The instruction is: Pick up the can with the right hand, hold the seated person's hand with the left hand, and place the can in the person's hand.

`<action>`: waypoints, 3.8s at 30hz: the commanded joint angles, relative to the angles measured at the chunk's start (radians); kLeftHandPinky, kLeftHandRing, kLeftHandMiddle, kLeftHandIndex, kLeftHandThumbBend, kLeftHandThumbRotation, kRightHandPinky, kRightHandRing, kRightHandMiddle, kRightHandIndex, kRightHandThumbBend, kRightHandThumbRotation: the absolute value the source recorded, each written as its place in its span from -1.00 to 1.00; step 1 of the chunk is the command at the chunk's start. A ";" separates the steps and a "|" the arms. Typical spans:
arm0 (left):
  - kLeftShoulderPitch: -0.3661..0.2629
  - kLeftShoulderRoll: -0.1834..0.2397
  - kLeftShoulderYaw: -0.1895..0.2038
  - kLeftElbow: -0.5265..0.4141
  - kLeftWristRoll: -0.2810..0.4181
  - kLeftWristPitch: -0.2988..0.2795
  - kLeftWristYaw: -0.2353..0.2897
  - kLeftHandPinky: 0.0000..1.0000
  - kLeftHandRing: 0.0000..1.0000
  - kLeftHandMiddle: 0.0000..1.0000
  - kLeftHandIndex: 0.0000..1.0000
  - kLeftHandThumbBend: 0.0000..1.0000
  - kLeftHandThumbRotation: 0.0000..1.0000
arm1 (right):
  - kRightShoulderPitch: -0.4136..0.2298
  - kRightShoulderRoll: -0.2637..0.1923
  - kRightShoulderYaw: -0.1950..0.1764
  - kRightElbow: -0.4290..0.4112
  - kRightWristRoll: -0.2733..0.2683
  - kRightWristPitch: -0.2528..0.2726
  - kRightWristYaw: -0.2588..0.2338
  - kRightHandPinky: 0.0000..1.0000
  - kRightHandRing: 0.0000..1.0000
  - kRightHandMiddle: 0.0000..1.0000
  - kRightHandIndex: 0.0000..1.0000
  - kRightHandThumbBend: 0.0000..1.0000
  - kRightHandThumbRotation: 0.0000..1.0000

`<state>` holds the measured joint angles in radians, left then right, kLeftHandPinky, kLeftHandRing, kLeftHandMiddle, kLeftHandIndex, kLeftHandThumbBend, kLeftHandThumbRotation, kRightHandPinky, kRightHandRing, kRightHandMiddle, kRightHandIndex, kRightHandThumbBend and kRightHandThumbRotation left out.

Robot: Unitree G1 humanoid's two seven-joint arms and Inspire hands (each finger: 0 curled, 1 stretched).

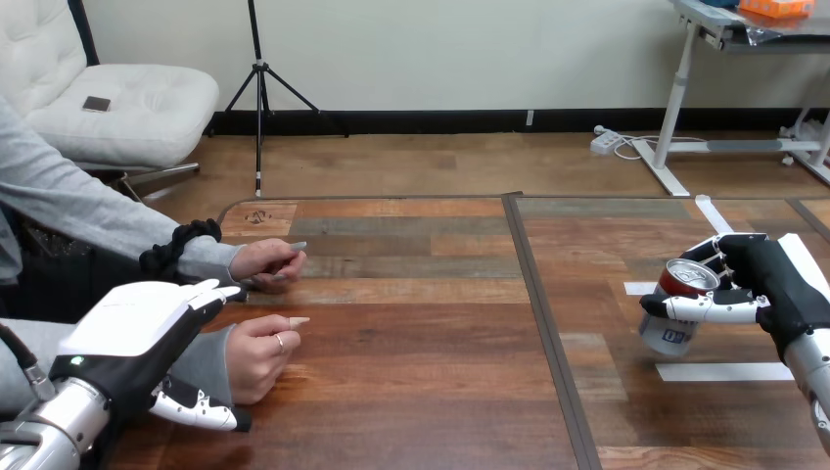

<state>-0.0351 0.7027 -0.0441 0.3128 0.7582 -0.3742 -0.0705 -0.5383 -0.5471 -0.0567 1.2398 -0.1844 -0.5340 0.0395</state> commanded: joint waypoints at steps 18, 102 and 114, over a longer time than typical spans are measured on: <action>-0.128 0.048 -0.054 0.119 0.002 -0.003 0.058 0.59 0.83 0.87 0.79 1.00 -0.17 | -0.088 -0.043 -0.014 -0.061 0.008 -0.022 -0.024 -0.45 -0.34 -0.19 -0.13 0.67 -1.00; -0.180 0.122 -0.072 0.177 -0.053 0.076 -0.052 0.21 0.44 0.52 0.46 0.99 -0.99 | -0.085 -0.040 -0.029 -0.067 0.031 -0.043 -0.022 -0.39 -0.31 -0.18 -0.13 0.70 -1.00; -0.180 0.116 -0.074 0.158 -0.049 0.113 -0.088 0.15 0.43 0.51 0.47 0.98 -1.00 | -0.085 -0.045 -0.023 -0.062 0.022 -0.047 -0.038 -0.42 -0.33 -0.18 -0.12 0.69 -1.00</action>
<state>-0.1691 0.7831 -0.1061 0.5024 0.7120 -0.2757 -0.1456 -0.5384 -0.5540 -0.0598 1.2367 -0.1764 -0.5549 0.0269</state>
